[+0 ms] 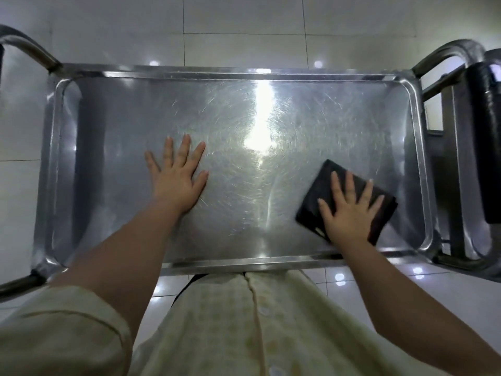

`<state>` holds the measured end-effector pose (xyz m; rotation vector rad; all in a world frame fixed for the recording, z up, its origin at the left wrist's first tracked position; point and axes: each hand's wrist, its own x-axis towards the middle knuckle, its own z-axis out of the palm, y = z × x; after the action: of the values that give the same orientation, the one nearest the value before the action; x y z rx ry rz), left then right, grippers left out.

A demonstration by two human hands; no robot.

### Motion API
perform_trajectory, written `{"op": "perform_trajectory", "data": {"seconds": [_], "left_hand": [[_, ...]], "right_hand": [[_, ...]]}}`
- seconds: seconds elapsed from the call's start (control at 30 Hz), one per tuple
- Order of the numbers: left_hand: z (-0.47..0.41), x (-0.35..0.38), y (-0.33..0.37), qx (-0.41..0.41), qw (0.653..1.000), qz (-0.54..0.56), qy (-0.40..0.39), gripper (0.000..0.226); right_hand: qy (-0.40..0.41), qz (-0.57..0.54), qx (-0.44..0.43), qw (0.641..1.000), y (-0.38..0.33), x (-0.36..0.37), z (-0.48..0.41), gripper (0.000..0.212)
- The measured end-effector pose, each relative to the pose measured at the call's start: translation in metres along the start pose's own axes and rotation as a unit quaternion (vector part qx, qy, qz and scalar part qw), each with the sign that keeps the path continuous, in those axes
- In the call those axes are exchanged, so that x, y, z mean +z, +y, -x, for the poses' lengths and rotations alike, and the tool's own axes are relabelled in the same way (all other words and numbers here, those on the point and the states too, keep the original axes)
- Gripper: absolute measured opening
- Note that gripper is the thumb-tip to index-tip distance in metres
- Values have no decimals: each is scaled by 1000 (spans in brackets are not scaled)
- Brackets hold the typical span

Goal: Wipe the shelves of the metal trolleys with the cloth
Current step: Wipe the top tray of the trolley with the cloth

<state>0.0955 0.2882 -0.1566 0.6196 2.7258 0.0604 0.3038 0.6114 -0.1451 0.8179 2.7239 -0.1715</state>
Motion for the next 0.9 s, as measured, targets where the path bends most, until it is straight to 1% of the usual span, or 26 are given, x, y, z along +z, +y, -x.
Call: {"op": "perform_trajectory", "data": {"seconds": [0.03,0.07,0.13,0.17,0.23,0.27,0.3,0.37,0.47,0.53,0.6,0.63,0.67,0.7,0.73,0.77,0.83,0.87,0.9], "left_hand": [[0,0,-1,-1,1000,1,-2,67],[0,0,-1,-1,1000,1,-3,67],[0,0,-2,-1,1000,-1,-5,69],[-1,0,-3,-1,1000,-1,-4,70],[-2,0,-4,-2,1000,-1,-2,72],[-3,-1,-4,-1,1000,0,-2,73],[-3,-1,-4,-1,1000,0,-4,73],[-2,-1,-2,-5,1000,4,-6,75],[-1,-3,3,-9,1000,5,-3,76],[-1,-4,6,-9,1000,-4,-5,75],[-1,-5,7,-12,1000,-15,-6,73],[-1,-6,7,-13,1000,-18,-8,72],[-1,-6,7,-12,1000,-17,-9,72],[-1,-6,6,-11,1000,-12,-7,73],[-1,-6,5,-11,1000,-6,-5,75],[-1,-6,4,-13,1000,-3,-6,76],[-1,-3,1,-16,1000,-4,-6,76],[-1,-3,0,-15,1000,-6,-2,76],[-1,-2,-1,-13,1000,-4,3,75]], "right_hand": [[1,1,-40,999,-27,2,2,72],[4,6,-103,995,-56,5,4,73],[8,31,-238,971,-116,13,16,72],[9,41,-284,958,-138,16,21,71],[6,41,-319,947,-154,18,22,70],[11,35,-324,945,-147,17,20,70],[20,31,-318,948,-131,15,16,69],[27,28,-261,965,-79,12,9,69],[19,29,-126,991,17,3,4,70],[-6,19,-33,999,56,-5,1,72],[-15,10,44,999,57,-8,-3,75],[-12,3,68,998,43,-7,-5,75],[-8,-4,72,997,23,-6,-5,75],[-7,-7,50,999,-2,-3,-4,74],[-5,-7,-1,1000,-30,1,0,74],[-1,-3,-71,997,-58,7,7,74],[2,19,-215,976,-108,16,25,73],[-1,23,-264,964,-123,18,31,73],[-6,21,-295,955,-128,19,33,72]]}}
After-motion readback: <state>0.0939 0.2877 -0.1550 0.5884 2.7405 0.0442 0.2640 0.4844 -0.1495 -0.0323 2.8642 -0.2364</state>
